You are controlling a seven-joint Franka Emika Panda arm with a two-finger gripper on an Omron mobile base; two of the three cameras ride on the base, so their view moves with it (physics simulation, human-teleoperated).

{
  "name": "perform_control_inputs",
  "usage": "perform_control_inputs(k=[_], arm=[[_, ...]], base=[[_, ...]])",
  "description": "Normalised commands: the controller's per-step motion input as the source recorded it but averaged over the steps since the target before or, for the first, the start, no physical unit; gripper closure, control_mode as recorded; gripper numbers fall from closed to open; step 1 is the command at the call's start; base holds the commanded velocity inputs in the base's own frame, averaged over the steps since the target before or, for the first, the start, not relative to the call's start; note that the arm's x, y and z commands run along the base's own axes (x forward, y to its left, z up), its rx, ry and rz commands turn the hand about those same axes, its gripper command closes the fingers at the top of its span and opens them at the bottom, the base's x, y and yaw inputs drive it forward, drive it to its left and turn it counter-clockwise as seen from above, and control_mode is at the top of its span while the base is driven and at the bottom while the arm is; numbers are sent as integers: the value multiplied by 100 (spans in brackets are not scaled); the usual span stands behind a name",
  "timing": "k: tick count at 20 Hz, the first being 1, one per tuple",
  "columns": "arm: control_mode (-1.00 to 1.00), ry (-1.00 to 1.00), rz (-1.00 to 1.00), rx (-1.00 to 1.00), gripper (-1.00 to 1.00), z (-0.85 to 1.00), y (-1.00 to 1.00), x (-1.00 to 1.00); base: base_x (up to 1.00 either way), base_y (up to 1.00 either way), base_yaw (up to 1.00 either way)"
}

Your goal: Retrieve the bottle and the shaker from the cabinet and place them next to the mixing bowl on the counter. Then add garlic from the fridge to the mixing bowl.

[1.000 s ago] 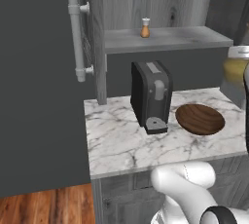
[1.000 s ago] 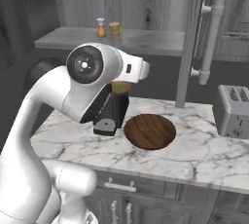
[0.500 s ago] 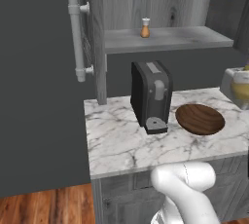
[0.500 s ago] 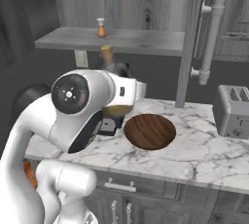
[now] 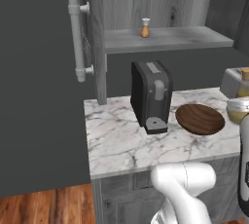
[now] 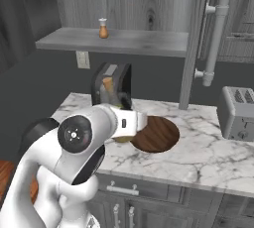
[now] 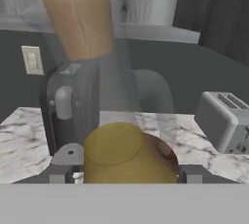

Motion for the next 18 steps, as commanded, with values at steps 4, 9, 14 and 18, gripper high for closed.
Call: perform_control_inputs(k=[4,9,14,18], arm=[[-100,-2,0,0,100,-63,-5,6],[-100,-2,0,8,100,-30,-31,30],[-100,0,0,9,100,-33,-44,41],[-100,-6,0,5,100,-31,-29,37]], base=[[0,0,0],[0,0,0],[0,0,0],[0,0,0]])
